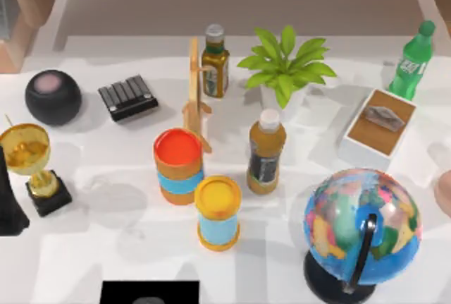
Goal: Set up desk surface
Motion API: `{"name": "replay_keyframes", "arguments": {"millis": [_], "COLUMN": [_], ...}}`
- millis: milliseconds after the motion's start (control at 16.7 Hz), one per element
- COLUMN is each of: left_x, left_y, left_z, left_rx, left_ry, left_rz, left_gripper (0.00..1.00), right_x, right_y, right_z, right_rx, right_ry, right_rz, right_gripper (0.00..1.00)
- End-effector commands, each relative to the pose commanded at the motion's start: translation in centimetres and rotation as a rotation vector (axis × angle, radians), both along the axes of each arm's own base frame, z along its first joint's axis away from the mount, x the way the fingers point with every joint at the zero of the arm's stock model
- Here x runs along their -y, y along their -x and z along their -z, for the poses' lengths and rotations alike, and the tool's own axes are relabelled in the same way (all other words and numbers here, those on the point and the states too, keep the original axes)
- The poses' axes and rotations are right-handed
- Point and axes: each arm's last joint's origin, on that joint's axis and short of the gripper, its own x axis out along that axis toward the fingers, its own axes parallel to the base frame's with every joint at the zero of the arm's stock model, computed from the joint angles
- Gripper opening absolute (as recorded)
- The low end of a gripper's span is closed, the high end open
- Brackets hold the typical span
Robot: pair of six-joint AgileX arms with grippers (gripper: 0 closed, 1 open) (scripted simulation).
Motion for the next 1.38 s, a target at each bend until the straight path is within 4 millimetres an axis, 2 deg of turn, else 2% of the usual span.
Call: {"name": "replay_keyframes", "arguments": {"millis": [120, 900, 1380], "left_x": [0.00, 0.00, 0.00], "left_y": [0.00, 0.00, 0.00], "left_z": [0.00, 0.00, 0.00], "left_rx": [0.000, 0.000, 0.000], "left_ry": [0.000, 0.000, 0.000], "left_rz": [0.000, 0.000, 0.000], "left_gripper": [1.00, 1.00, 1.00], "right_x": [0.00, 0.00, 0.00], "right_y": [0.00, 0.00, 0.00], "right_z": [0.00, 0.00, 0.00], "right_rx": [0.000, 0.000, 0.000], "right_ry": [0.000, 0.000, 0.000], "right_rz": [0.000, 0.000, 0.000], "right_gripper": [0.00, 0.98, 1.00]}}
